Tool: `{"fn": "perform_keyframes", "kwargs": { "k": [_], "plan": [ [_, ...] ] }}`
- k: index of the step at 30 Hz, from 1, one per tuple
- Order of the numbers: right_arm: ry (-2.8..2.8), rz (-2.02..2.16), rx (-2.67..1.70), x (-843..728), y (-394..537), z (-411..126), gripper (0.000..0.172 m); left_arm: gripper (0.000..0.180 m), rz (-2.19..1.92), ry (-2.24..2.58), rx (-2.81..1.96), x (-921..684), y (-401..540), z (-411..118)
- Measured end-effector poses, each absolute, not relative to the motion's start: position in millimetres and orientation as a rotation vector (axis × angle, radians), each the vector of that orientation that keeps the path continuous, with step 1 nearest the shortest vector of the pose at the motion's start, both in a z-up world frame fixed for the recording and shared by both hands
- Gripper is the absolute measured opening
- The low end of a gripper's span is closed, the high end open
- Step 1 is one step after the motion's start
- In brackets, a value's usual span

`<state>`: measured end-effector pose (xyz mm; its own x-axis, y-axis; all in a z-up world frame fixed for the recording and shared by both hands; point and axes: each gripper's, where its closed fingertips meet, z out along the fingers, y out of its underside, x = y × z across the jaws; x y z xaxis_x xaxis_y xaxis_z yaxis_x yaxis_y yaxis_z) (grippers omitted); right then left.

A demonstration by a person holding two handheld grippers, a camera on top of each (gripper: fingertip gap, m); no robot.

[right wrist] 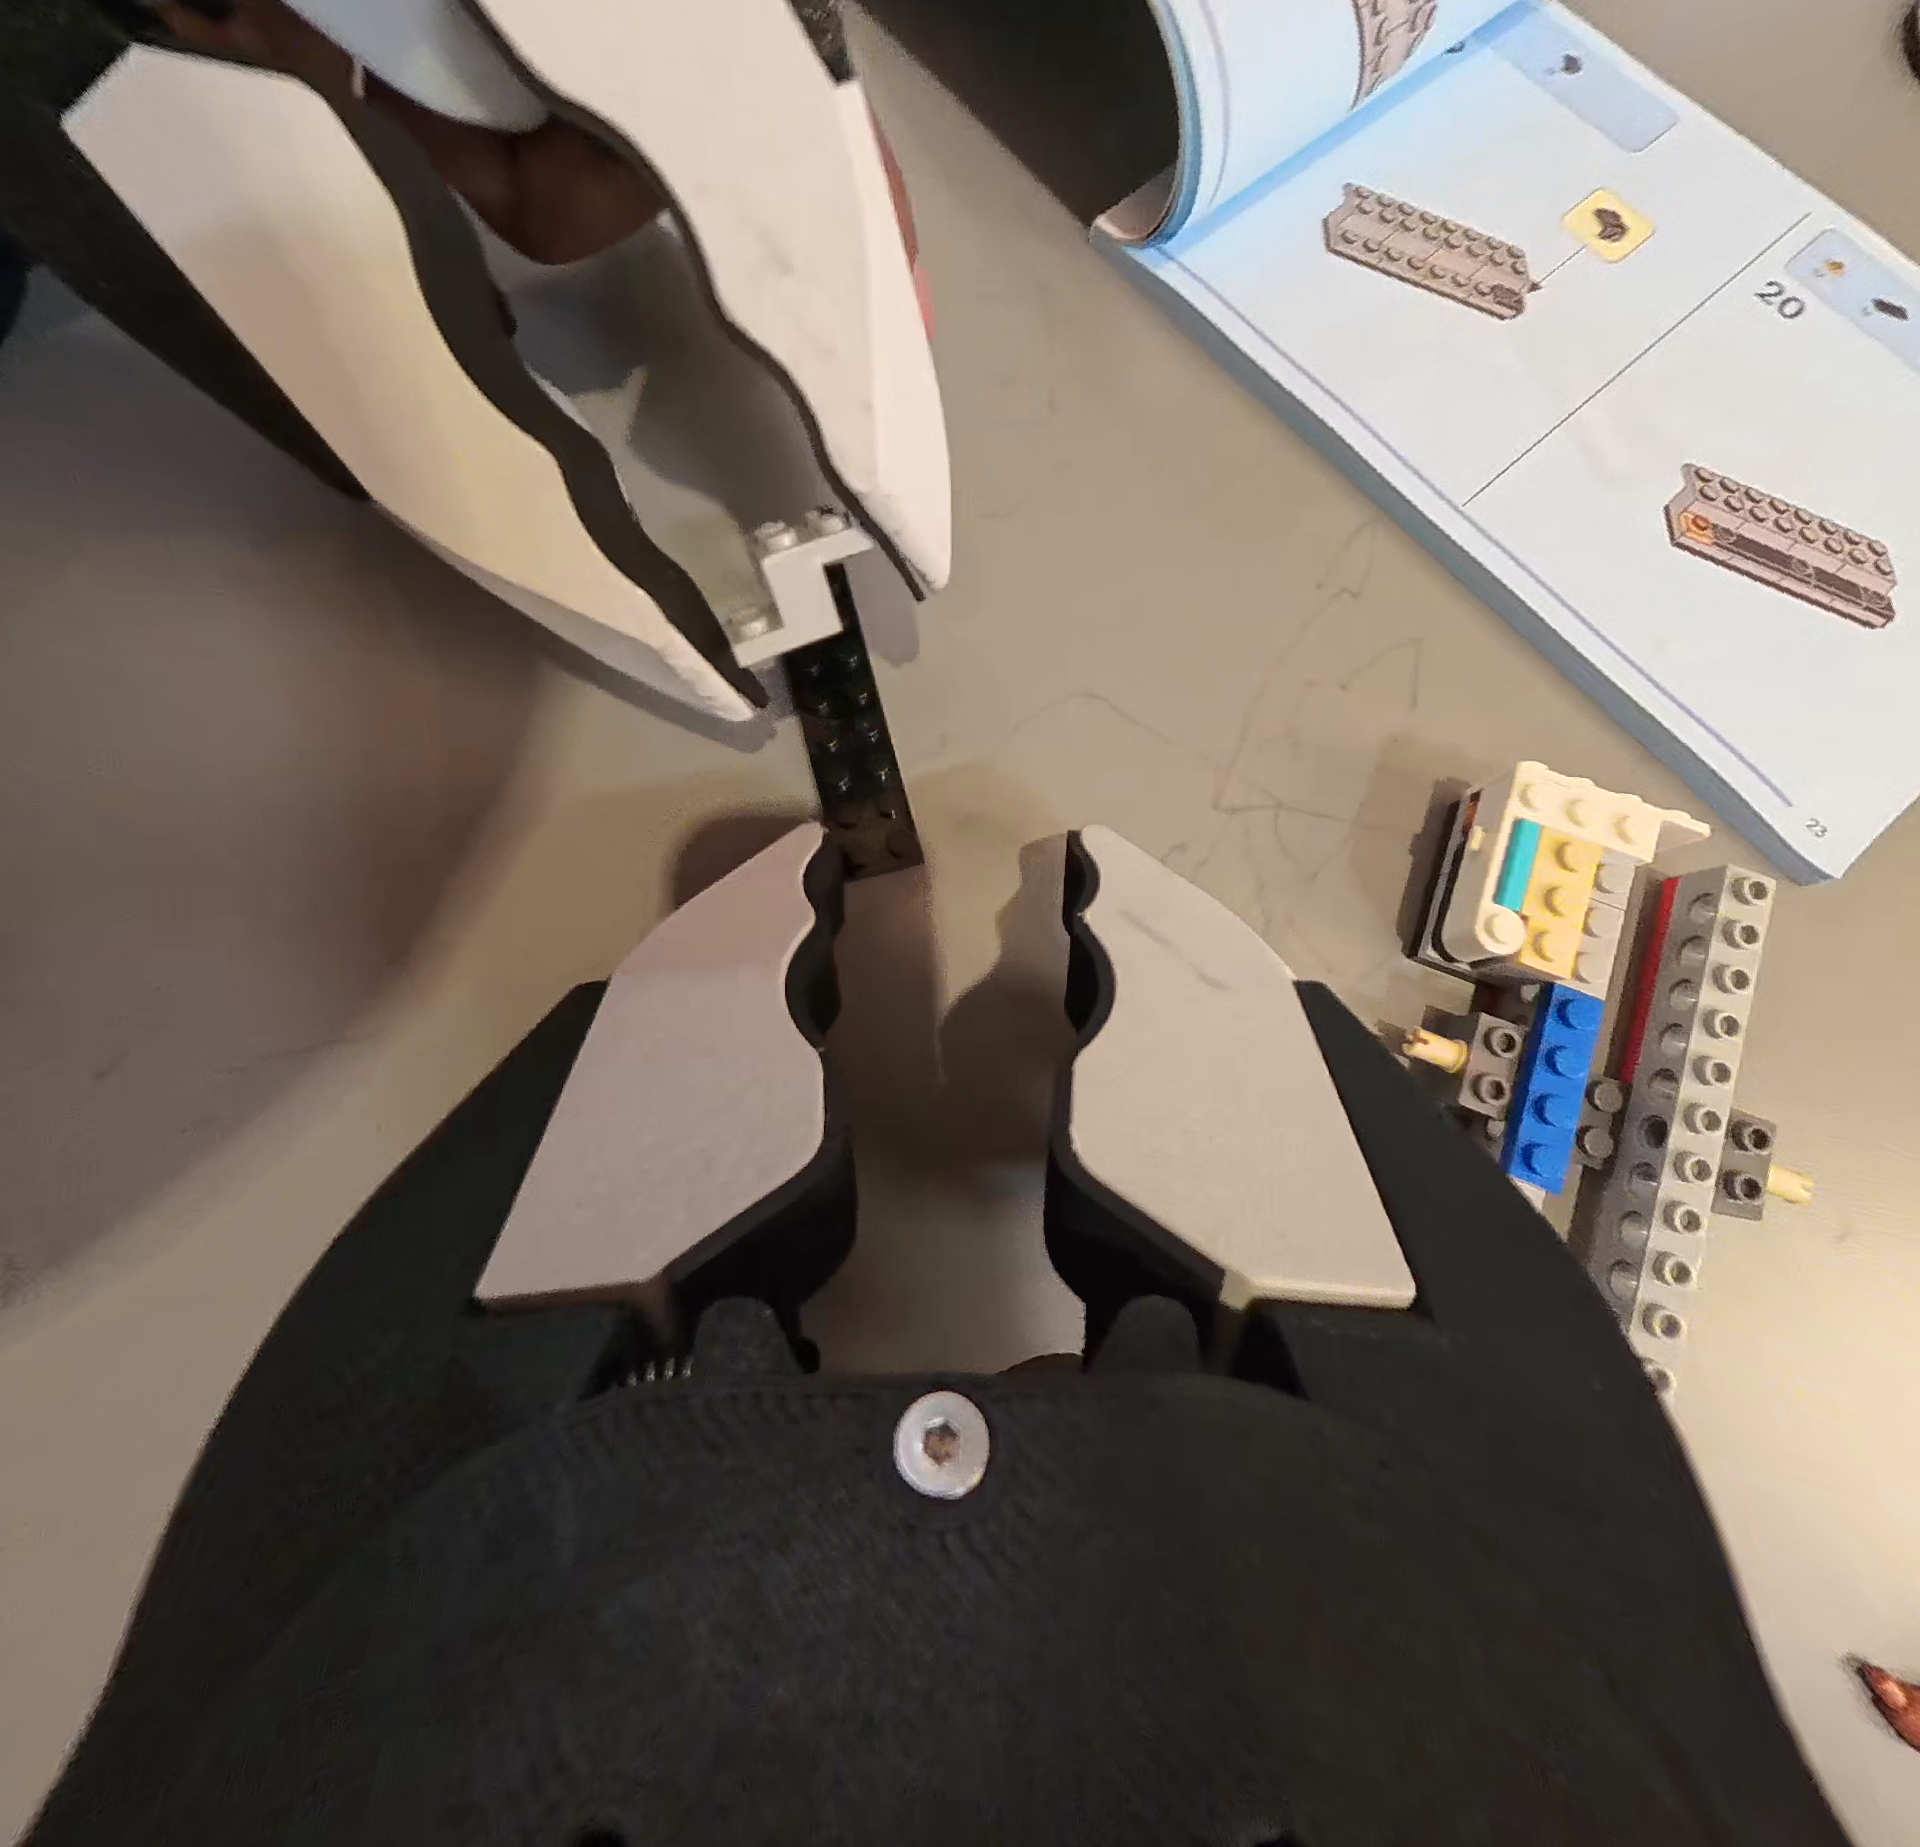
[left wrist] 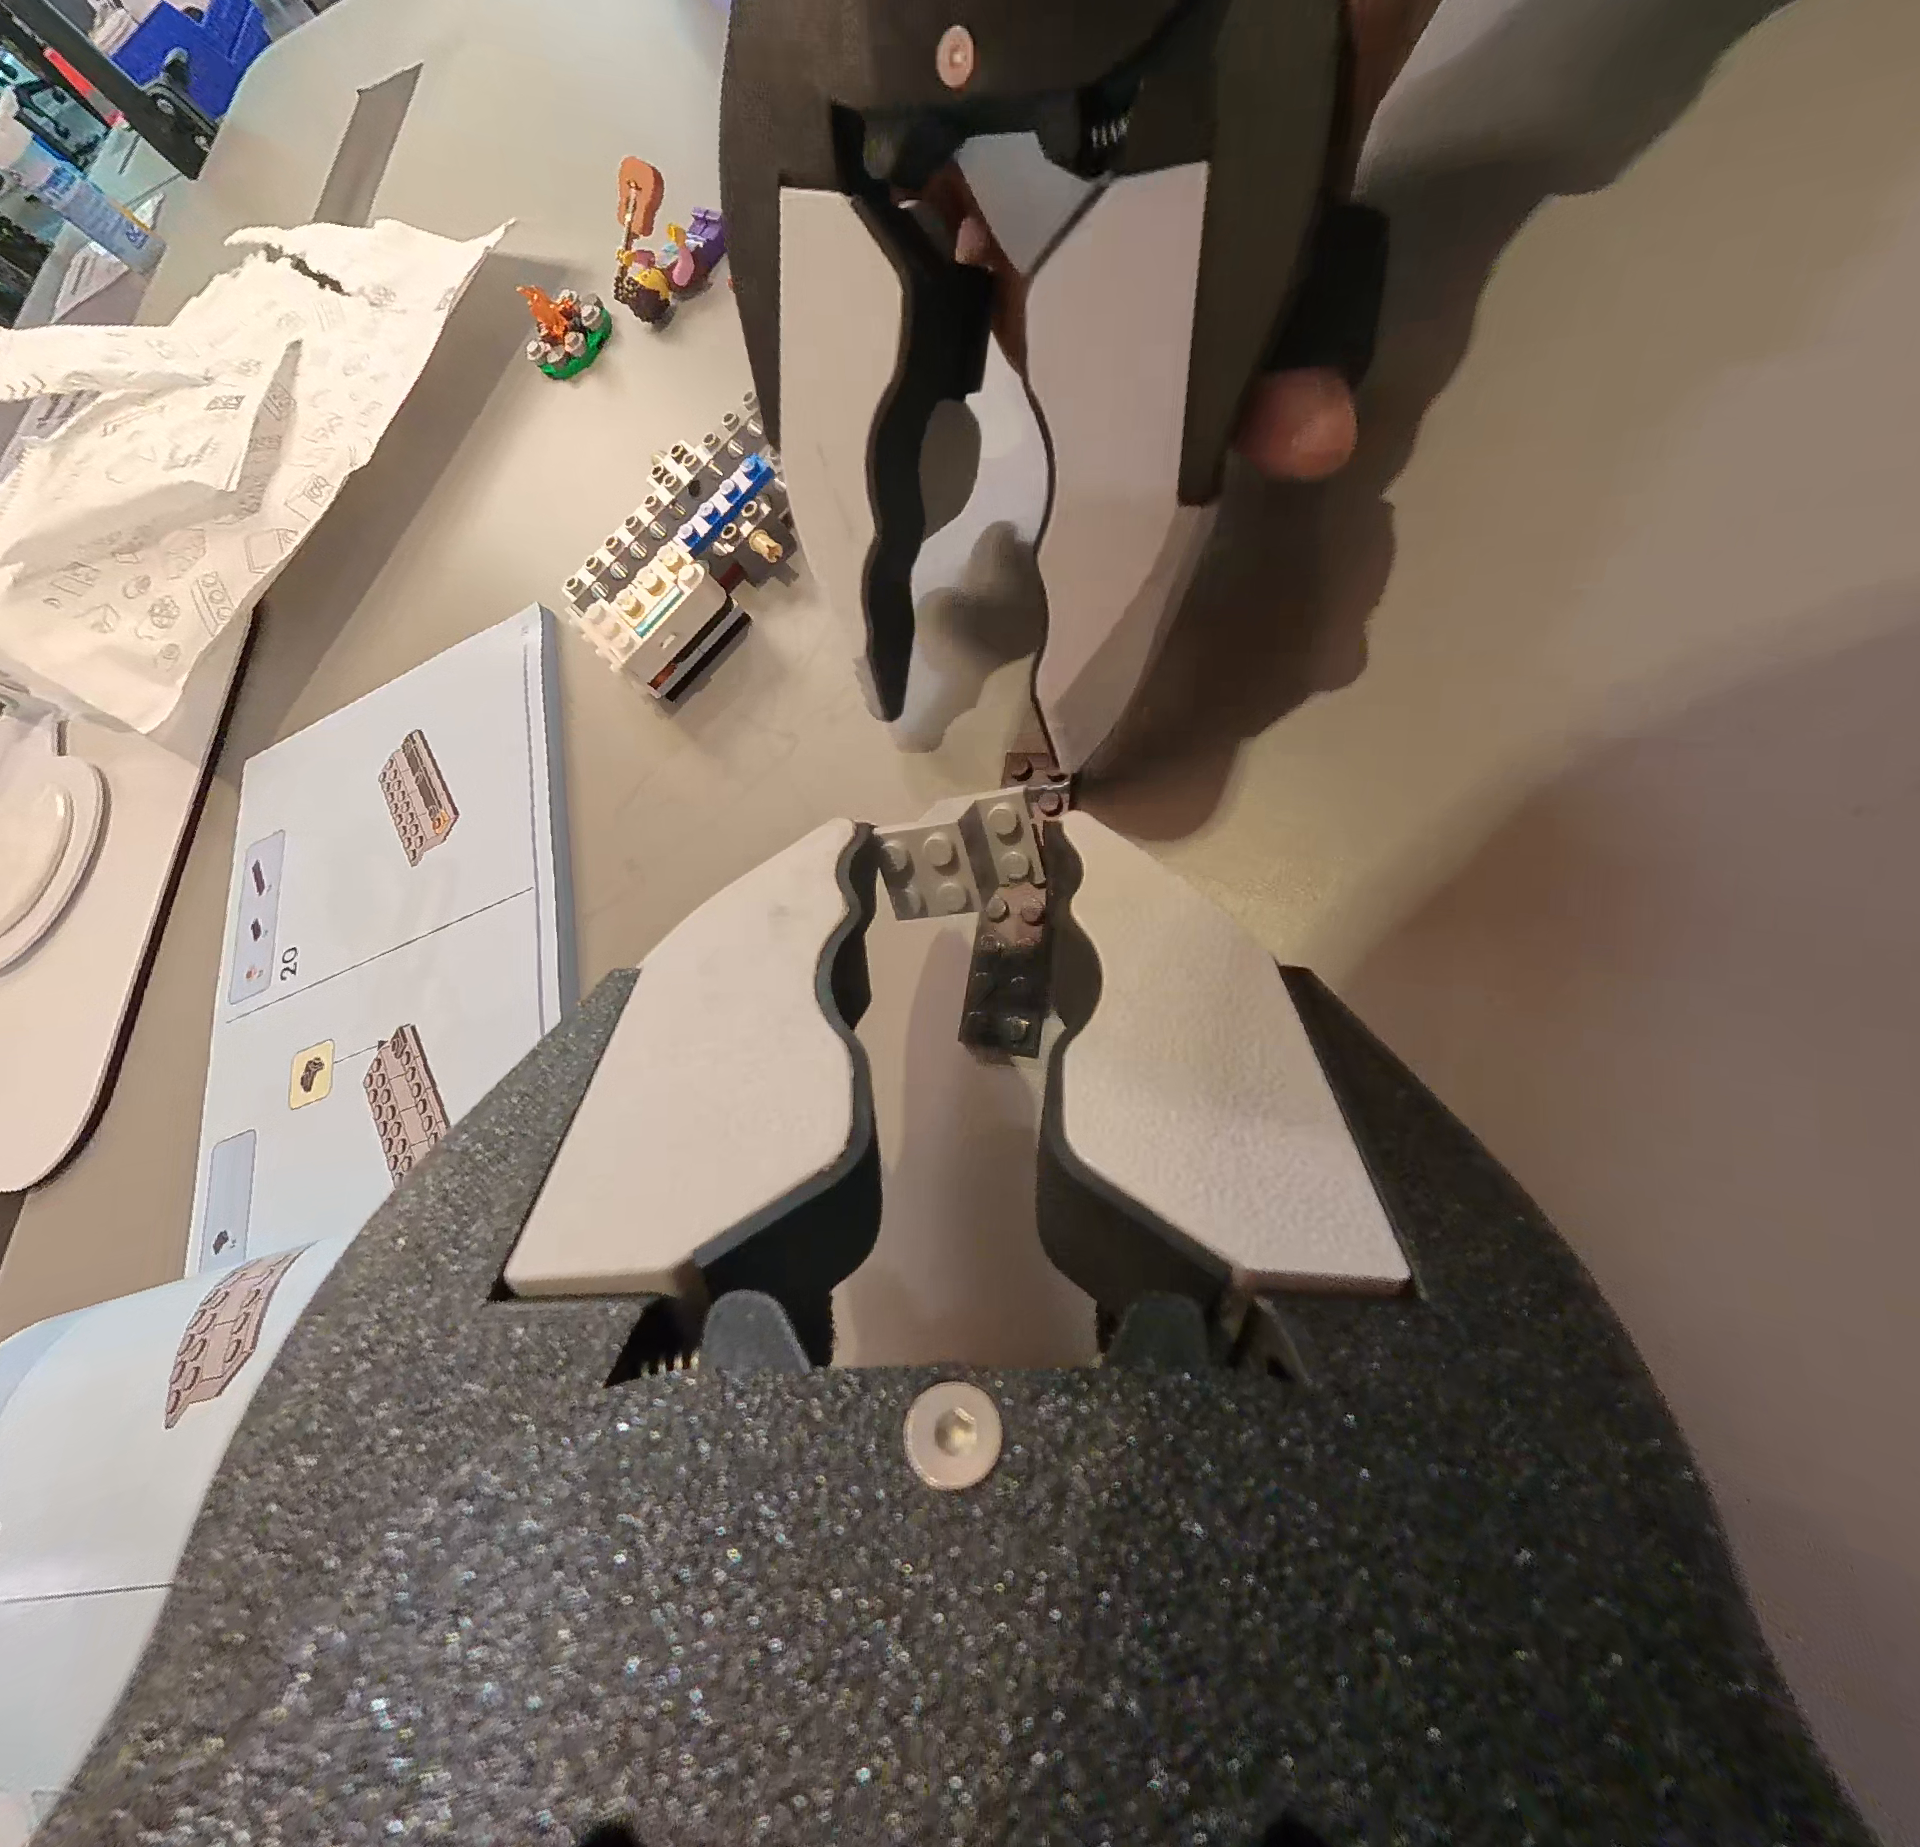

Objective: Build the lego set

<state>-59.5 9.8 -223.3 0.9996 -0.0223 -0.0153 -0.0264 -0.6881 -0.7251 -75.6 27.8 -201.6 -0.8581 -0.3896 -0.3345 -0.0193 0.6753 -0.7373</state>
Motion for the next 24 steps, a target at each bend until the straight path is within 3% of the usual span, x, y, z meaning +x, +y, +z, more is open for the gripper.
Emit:
{"fn": "perform_keyframes", "kwargs": {
  "k": [14,24],
  "plan": [
    [0.294,0.454,-2.058,-63,15,-184,0.04,0.031,-0.879,2.299,-0.162,-64,10,-203],
    [0.313,0.324,-2.216,-57,10,-211,0.031,0.031,-0.746,2.339,-0.132,-65,12,-212]
  ]
}}
